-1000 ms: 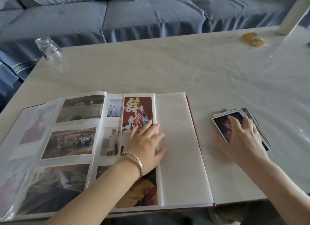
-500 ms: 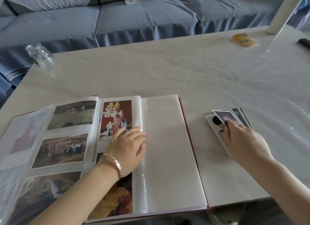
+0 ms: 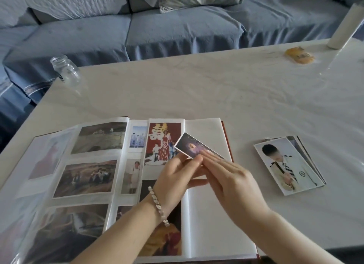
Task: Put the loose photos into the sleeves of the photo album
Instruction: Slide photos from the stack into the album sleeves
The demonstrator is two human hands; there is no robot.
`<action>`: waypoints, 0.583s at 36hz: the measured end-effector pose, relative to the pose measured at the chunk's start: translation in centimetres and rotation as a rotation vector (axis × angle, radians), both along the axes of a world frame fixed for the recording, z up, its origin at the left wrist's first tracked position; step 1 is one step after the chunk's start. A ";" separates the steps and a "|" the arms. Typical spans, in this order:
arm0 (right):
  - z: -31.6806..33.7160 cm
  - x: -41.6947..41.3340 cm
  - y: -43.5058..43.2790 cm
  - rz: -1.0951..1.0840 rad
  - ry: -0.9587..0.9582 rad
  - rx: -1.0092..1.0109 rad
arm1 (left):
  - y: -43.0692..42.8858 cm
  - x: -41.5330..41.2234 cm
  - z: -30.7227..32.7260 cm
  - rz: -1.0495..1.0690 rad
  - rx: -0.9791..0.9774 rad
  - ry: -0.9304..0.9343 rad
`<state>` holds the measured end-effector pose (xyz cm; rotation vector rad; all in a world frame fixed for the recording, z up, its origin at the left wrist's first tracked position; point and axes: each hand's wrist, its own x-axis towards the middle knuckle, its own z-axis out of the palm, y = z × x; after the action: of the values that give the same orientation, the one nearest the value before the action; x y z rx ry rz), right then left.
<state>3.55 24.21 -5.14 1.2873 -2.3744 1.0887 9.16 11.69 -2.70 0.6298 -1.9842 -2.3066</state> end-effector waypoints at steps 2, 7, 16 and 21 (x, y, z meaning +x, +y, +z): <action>-0.3 0.0 -0.2 0.045 -0.096 0.013 | -0.2 0.0 -0.4 0.096 -0.016 -0.038; -0.9 -0.4 0.6 0.089 -0.186 0.184 | -1.7 -0.6 -1.8 0.272 -0.459 -0.096; -4.9 -2.0 2.4 -0.191 -0.363 0.429 | -4.0 -3.9 -1.2 0.506 -0.823 -0.099; -5.7 -1.4 2.1 -0.247 -0.382 0.387 | -5.1 -4.2 -0.5 0.448 -0.935 -0.120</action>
<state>2.16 26.32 -10.85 0.9057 -3.0499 0.8927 5.00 6.57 -3.22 0.9560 -2.3210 -0.9445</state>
